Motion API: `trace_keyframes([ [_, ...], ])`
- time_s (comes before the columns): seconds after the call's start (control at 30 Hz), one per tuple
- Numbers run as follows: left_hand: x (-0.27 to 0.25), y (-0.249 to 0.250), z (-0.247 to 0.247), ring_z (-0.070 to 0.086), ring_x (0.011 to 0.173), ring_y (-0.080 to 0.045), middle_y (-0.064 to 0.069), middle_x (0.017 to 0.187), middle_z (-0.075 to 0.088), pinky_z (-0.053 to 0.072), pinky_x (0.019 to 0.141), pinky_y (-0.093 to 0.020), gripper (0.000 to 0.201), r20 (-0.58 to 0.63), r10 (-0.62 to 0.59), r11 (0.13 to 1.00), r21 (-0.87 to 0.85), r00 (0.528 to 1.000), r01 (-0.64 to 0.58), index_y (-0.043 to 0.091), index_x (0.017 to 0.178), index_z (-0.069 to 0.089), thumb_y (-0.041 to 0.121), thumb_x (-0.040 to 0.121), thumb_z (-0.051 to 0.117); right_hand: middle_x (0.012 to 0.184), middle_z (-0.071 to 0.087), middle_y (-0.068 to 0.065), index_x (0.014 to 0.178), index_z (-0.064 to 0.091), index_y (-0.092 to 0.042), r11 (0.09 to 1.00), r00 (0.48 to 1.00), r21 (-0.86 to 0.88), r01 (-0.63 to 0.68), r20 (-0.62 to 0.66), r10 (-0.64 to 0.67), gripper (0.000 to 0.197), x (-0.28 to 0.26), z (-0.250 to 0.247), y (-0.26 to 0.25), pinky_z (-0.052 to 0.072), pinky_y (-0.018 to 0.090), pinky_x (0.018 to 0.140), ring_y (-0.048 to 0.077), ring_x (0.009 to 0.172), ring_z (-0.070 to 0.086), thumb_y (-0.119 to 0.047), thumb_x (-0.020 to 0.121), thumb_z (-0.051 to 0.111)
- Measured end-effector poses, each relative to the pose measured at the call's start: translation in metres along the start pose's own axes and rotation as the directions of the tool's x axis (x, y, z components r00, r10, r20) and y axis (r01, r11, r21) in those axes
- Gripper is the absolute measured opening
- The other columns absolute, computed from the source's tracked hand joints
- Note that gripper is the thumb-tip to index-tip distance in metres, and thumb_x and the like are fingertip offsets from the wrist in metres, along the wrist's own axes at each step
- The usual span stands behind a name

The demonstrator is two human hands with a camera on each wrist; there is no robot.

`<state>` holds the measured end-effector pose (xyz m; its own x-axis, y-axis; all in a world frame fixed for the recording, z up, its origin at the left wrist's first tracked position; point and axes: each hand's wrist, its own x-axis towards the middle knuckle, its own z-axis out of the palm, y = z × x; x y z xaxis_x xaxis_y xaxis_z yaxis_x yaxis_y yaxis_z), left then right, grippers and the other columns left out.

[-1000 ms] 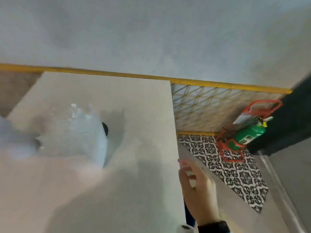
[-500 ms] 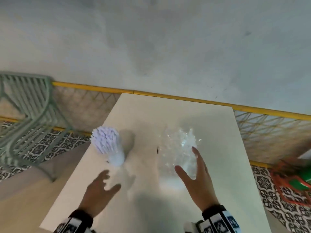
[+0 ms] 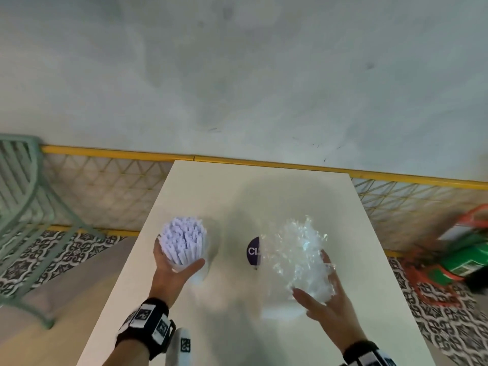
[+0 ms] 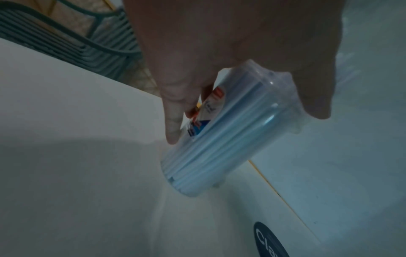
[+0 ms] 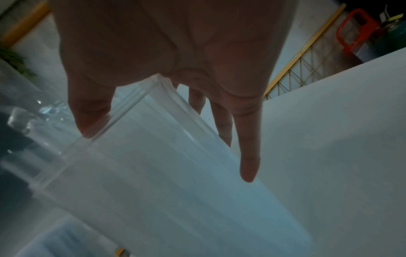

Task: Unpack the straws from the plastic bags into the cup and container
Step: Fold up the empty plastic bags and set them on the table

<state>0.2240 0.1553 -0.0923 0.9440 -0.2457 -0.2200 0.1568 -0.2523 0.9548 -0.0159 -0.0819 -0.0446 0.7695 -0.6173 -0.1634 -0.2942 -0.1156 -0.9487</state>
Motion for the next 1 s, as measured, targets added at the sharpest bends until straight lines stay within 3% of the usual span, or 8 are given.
trace_keyframes([
  [0.2,0.008,0.010,0.042,0.048,0.129,-0.016,0.006,0.141,0.050,0.041,0.101,-0.029,0.108,0.137,0.091,0.996,-0.019,0.986,-0.089,0.039,0.145,0.021,0.038,0.061,0.089,0.124,0.062,-0.026,0.131,0.039,-0.061,0.995,0.991,-0.102,0.017,-0.133,-0.030,0.096,-0.002,0.003,0.004,0.059,0.044,0.086,0.016,0.104,0.069,-0.072,0.046,0.083],
  [0.33,0.024,0.017,0.067,0.052,0.124,-0.013,0.012,0.137,0.052,0.046,0.103,-0.037,0.104,0.211,0.118,0.993,-0.040,0.970,-0.112,0.042,0.141,0.026,0.046,0.059,0.089,0.124,0.064,-0.019,0.128,0.047,-0.054,0.997,0.974,-0.070,0.022,-0.225,-0.037,0.087,0.010,0.005,0.002,0.058,0.045,0.088,0.019,0.110,0.067,-0.065,0.051,0.084],
  [0.5,0.042,0.030,0.093,0.047,0.125,-0.003,0.027,0.131,0.048,0.037,0.100,-0.021,0.096,0.278,0.177,0.984,-0.085,0.944,-0.159,0.047,0.139,0.024,0.032,0.068,0.086,0.127,0.063,-0.009,0.125,0.046,-0.055,0.997,0.956,-0.070,-0.012,-0.292,-0.009,0.082,0.048,0.007,-0.002,0.058,0.047,0.087,0.027,0.104,0.069,-0.067,0.053,0.081],
  [0.57,0.054,0.033,0.101,0.047,0.126,-0.003,0.028,0.132,0.047,0.037,0.099,-0.019,0.097,0.289,0.186,0.982,-0.086,0.939,-0.168,0.046,0.139,0.023,0.036,0.066,0.087,0.131,0.061,-0.007,0.125,0.043,-0.057,0.998,0.951,-0.068,-0.015,-0.310,-0.007,0.081,0.068,0.005,-0.005,0.057,0.046,0.090,0.029,0.106,0.067,-0.070,0.054,0.079],
  [0.8,0.111,0.050,0.130,0.045,0.132,-0.013,0.013,0.144,0.045,0.041,0.107,-0.036,0.112,0.302,0.180,0.984,-0.068,0.936,-0.168,0.042,0.144,0.019,0.055,0.054,0.084,0.133,0.059,-0.008,0.125,0.037,-0.061,0.991,0.955,-0.133,-0.013,-0.296,-0.027,0.077,0.149,-0.006,-0.023,0.056,0.044,0.093,0.026,0.103,0.068,-0.080,0.057,0.068],
  [0.87,0.131,0.058,0.140,0.043,0.133,-0.012,0.014,0.144,0.044,0.041,0.108,-0.044,0.107,0.302,0.181,0.983,-0.096,0.936,-0.159,0.044,0.142,0.023,0.050,0.057,0.087,0.134,0.058,-0.006,0.127,0.036,-0.059,0.989,0.955,-0.144,-0.022,-0.295,-0.021,0.080,0.176,-0.009,-0.030,0.057,0.045,0.091,0.026,0.103,0.068,-0.081,0.056,0.066],
  [0.93,0.153,0.067,0.151,0.043,0.132,-0.009,0.016,0.140,0.045,0.038,0.111,-0.042,0.096,0.299,0.203,0.978,-0.117,0.932,-0.175,0.048,0.136,0.028,0.042,0.062,0.088,0.132,0.057,-0.001,0.129,0.035,-0.057,0.987,0.956,-0.155,-0.031,-0.293,-0.016,0.084,0.206,-0.012,-0.038,0.056,0.047,0.091,0.028,0.102,0.067,-0.083,0.055,0.064],
  [1.0,0.180,0.074,0.162,0.044,0.131,-0.008,0.015,0.139,0.047,0.036,0.112,-0.043,0.095,0.271,0.223,0.973,-0.121,0.936,-0.197,0.051,0.132,0.033,0.049,0.056,0.089,0.133,0.056,0.000,0.130,0.033,-0.057,0.985,0.958,-0.170,-0.034,-0.287,-0.017,0.085,0.238,-0.016,-0.043,0.055,0.048,0.091,0.030,0.102,0.067,-0.085,0.055,0.063],
])
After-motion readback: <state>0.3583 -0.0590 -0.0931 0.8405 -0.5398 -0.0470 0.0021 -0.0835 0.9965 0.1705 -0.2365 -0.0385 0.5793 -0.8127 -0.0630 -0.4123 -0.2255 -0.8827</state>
